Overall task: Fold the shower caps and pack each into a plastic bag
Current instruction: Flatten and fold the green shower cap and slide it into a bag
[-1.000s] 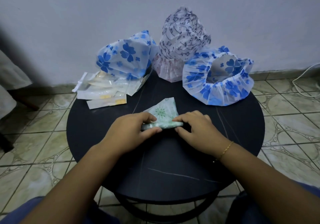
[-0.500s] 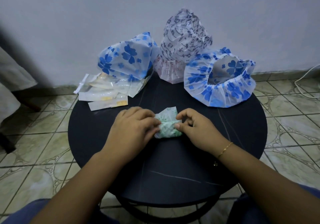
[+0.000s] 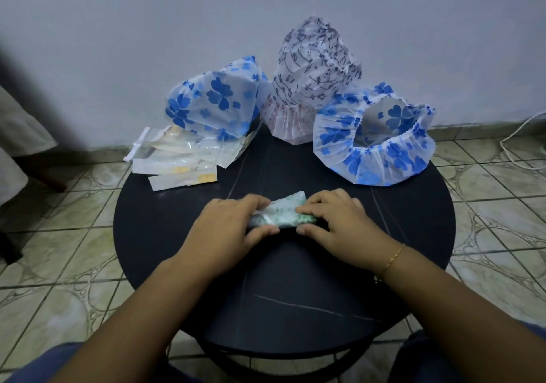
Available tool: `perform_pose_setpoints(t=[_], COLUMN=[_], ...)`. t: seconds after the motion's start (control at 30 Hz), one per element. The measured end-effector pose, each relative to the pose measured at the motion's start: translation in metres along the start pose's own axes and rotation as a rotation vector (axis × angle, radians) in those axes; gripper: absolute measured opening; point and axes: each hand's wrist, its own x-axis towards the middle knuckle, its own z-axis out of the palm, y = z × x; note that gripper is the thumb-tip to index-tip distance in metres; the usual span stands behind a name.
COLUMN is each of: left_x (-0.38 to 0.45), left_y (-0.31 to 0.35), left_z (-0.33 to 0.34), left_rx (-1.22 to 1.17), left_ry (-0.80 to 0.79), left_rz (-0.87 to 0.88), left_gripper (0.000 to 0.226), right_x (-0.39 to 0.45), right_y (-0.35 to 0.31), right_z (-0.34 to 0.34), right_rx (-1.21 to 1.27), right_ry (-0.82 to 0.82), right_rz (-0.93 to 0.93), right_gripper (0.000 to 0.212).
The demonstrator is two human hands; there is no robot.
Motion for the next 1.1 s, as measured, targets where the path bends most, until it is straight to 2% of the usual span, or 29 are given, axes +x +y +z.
perform_pose_setpoints(t=[0.1, 0.17, 0.23, 0.33, 0.47, 0.53, 0.63, 0.67, 0.77, 0.83, 0.97, 1.1], left_x=[-0.002, -0.001, 0.000, -0.003, -0.009, -0.008, -0.007, -0.007, -0.009, -0.010, -0.008, -0.011], left_y=[0.003, 0.006, 0.008, 0.016, 0.027, 0.024, 0.022, 0.022, 0.023, 0.024, 0.026, 0.019], left_z=[-0.002, 0.000, 0.005, 0.018, 0.034, 0.036, 0.035, 0.034, 0.032, 0.029, 0.027, 0.028], left_rx=[-0.093, -0.051, 0.072, 0.199, 0.172, 0.172, 0.158, 0.135, 0.091, 0.093, 0.052, 0.049], left_ry=[0.015, 0.031, 0.128, 0.225, 0.055, 0.008, -0.046, -0.069, -0.127, -0.148, -0.202, -0.210], left_rz=[-0.107, -0.149, -0.109, -0.008, 0.029, 0.027, 0.019, 0.017, 0.036, 0.045, 0.023, 0.018], left_gripper=[0.038, 0.034, 0.037, 0.037, 0.053, 0.056, 0.058, 0.060, 0.070, 0.068, 0.062, 0.066], right_x=[0.002, 0.005, 0.009, 0.016, 0.024, 0.025, 0.018, 0.017, 0.011, 0.009, 0.007, 0.008], right_y=[0.003, 0.002, -0.003, -0.007, -0.014, -0.018, -0.027, -0.032, -0.044, -0.043, -0.036, -0.030], right_z=[0.000, 0.002, 0.006, 0.010, 0.014, 0.018, 0.022, 0.024, 0.034, 0.039, 0.042, 0.039], right_rx=[0.282, 0.333, 0.311, 0.257, 0.090, -0.019, -0.137, -0.120, -0.053, -0.041, -0.040, -0.071], right_ry=[0.048, 0.079, 0.092, 0.103, 0.116, 0.177, 0.315, 0.291, 0.074, 0.003, -0.032, -0.080], right_rz=[0.084, 0.100, 0.118, 0.186, 0.266, 0.302, 0.219, 0.143, -0.045, -0.061, -0.027, -0.018], right_gripper=[0.026, 0.015, 0.011, 0.020, 0.030, 0.035, 0.047, 0.055, 0.077, 0.079, 0.081, 0.080])
